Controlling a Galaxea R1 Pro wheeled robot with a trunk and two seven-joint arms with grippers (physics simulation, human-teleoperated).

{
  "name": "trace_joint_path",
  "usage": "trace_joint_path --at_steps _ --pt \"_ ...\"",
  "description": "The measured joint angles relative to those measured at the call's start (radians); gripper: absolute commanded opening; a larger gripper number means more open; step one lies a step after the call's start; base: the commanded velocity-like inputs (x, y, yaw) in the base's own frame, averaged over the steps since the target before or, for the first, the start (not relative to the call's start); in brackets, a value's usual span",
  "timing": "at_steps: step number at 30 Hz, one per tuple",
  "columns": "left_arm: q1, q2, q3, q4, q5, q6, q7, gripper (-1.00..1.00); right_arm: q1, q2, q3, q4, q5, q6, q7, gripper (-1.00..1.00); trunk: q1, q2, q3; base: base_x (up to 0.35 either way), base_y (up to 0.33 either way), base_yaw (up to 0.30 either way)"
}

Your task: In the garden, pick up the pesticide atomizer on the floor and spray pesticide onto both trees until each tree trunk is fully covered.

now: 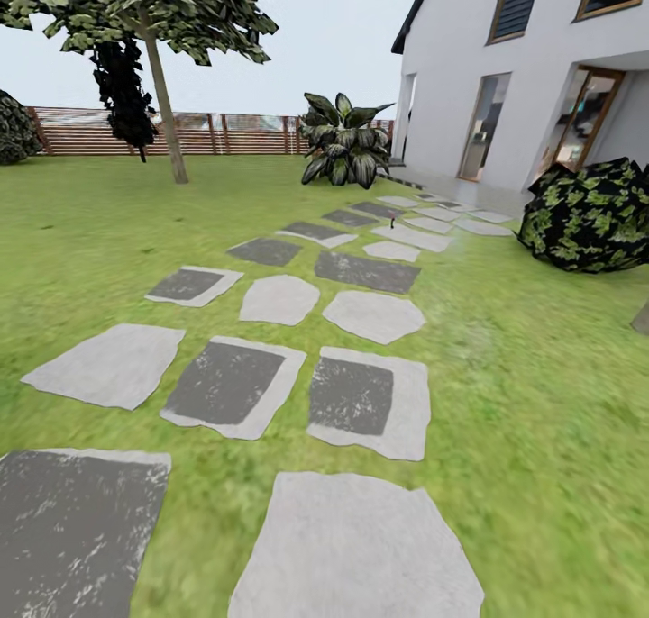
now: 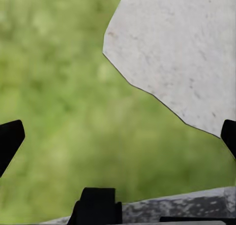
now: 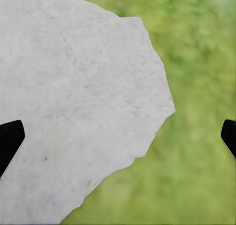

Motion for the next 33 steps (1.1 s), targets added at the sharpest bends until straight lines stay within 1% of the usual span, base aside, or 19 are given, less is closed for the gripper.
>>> trace_joint_path --at_steps 33 --pt "0.000 0.000 0.000 0.000 0.000 0.000 0.000 1.00 0.000 0.000 0.000 0.000 0.000 0.000 0.000 1.00 0.000 0.000 0.000 0.340 0.000 0.000"
